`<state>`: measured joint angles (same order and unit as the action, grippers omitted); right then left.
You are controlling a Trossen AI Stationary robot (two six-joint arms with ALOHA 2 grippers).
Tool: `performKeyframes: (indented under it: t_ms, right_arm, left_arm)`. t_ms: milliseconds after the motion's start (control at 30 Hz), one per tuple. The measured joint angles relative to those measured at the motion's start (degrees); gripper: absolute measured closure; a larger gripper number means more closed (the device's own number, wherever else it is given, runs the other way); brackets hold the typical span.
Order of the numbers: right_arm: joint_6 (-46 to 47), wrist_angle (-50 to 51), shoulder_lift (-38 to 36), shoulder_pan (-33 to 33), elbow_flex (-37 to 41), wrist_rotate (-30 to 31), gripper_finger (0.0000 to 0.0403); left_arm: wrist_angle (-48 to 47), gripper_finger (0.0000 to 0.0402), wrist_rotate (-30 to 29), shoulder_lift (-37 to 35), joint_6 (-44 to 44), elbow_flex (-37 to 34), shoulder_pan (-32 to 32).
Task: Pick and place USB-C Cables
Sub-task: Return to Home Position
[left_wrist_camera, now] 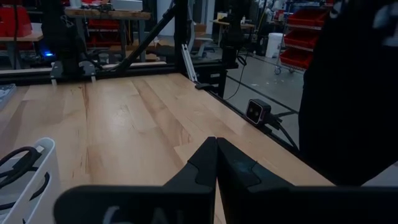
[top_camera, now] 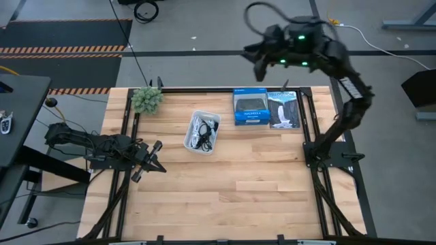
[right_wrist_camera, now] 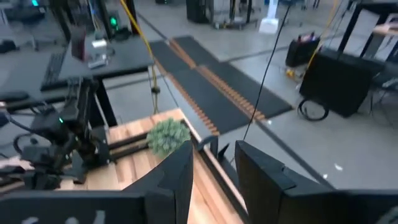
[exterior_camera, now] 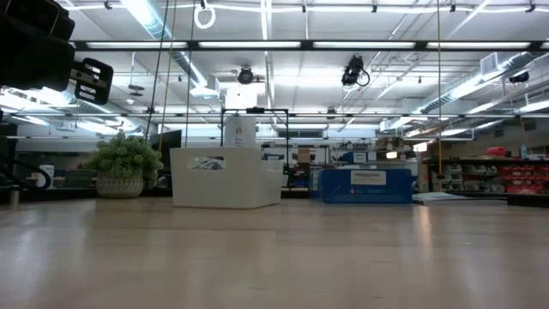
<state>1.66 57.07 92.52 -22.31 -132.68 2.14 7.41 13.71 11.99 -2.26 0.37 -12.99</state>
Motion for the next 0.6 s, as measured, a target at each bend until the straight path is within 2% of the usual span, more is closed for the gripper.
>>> performKeyframes:
  t_ms: [467, 600]
  right_arm:
    - [-2.4, 0.2, -14.8, 0.9, 0.0, -0.3, 0.0278]
    - [-3.2, 2.9, -18.4, 0.9, 0.0, -0.1, 0.0278]
  left_arm:
    - [0.0, 0.039, 0.0, 0.0, 0.0, 0.0, 0.0]
    - [0.0, 0.039, 0.0, 0.0, 0.0, 0.0, 0.0]
